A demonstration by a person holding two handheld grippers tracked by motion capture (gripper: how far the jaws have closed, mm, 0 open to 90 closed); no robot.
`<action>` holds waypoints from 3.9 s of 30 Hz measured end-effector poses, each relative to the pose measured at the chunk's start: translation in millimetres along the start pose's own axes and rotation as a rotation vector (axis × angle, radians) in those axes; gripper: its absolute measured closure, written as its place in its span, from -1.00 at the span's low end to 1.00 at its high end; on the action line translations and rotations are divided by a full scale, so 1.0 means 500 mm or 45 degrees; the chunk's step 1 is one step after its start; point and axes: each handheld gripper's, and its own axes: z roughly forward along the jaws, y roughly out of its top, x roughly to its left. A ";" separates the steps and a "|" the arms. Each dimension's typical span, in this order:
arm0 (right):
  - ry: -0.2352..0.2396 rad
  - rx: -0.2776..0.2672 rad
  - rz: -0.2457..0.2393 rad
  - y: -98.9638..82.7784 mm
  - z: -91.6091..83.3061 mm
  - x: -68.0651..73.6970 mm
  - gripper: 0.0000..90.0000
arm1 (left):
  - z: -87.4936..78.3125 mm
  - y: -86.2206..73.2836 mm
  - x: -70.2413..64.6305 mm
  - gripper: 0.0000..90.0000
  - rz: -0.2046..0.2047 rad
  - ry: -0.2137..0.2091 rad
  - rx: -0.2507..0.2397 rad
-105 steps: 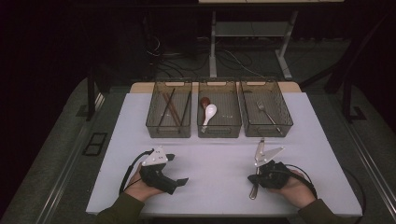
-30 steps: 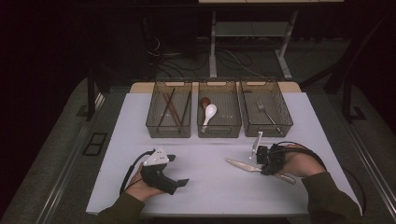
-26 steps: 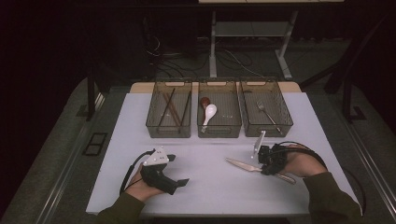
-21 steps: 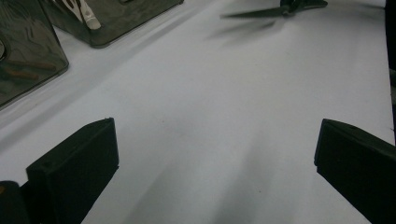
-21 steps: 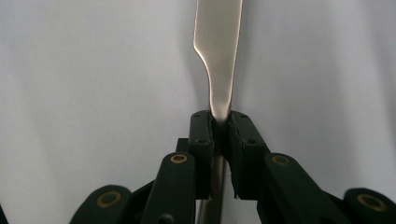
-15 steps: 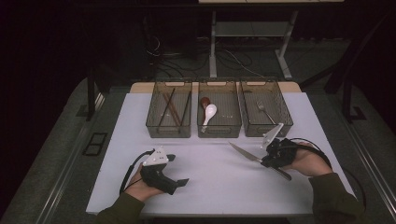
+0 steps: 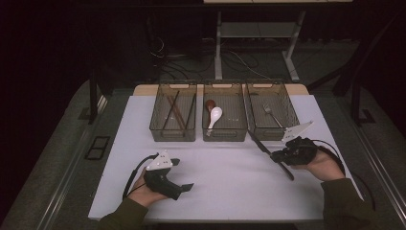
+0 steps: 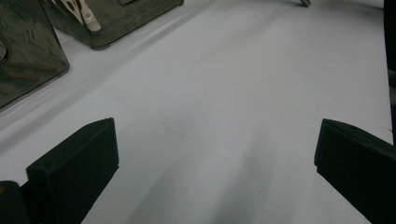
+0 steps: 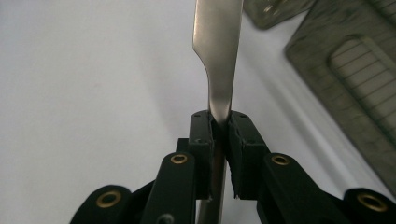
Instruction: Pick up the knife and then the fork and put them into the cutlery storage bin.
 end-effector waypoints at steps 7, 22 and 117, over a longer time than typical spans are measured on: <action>-0.057 -0.085 0.079 -0.006 -0.010 -0.017 0.80 | 0.000 0.000 0.001 -1.00 0.000 -0.001 -0.001; -0.201 -0.276 0.238 0.031 -0.071 -0.070 0.80 | -0.005 -0.003 0.006 -1.00 -0.006 -0.005 -0.018; -0.448 -0.347 0.552 0.063 -0.006 -0.201 -0.57 | -0.007 -0.006 0.008 -1.00 -0.009 -0.023 0.005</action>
